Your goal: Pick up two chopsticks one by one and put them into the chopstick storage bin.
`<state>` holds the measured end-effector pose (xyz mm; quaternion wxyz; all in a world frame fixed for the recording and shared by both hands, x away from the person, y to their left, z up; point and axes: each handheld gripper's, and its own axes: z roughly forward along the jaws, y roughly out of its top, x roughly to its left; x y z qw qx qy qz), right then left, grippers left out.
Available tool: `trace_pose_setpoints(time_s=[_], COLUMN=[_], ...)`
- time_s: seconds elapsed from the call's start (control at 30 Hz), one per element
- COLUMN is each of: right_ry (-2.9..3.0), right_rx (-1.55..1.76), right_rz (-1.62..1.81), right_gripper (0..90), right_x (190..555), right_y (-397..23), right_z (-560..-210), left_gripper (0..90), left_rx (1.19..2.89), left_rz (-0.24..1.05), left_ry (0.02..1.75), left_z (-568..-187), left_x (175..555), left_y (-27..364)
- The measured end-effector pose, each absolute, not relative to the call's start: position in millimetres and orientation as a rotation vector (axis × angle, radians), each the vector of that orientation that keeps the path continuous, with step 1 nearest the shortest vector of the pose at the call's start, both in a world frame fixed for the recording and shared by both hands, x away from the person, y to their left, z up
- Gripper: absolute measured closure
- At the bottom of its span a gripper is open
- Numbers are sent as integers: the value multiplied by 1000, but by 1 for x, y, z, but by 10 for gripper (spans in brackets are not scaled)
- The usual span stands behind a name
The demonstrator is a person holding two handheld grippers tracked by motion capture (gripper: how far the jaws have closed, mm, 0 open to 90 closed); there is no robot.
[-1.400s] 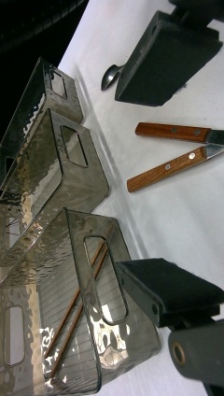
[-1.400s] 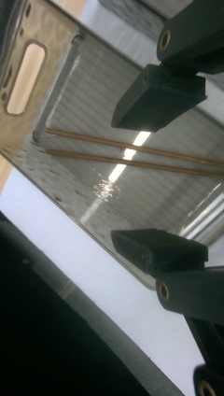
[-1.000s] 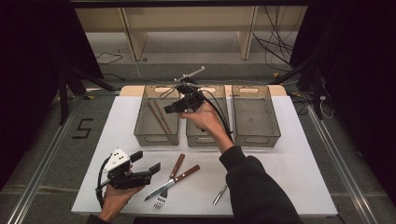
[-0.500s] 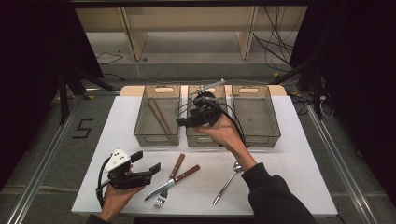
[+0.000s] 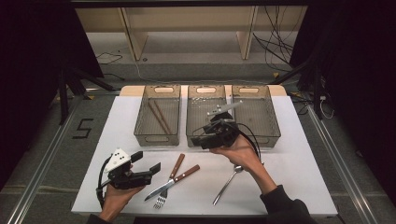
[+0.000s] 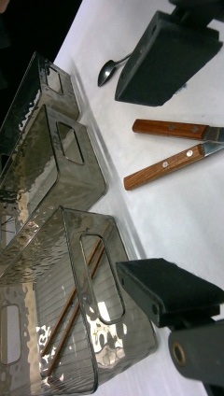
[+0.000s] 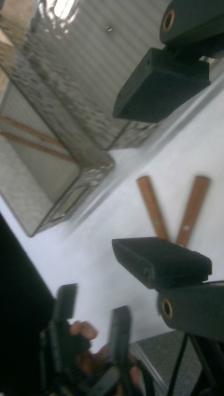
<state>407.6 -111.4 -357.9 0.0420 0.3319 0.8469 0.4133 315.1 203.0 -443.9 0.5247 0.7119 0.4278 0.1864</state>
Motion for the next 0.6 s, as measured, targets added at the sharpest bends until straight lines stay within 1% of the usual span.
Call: trace_pose_setpoints(time_s=[0.23,0.6], right_ry=[2595,2624], right_rx=[1040,1065], right_rz=[1235,1169], right_gripper=[320,322], right_x=[394,375], right_y=[-130,-143], right_z=[-373,-402], left_gripper=[149,148], left_rx=[1712,1710], left_rz=[449,451], left_ry=[1023,1028], left_z=[-444,-444], left_x=[315,316], left_y=[203,202])
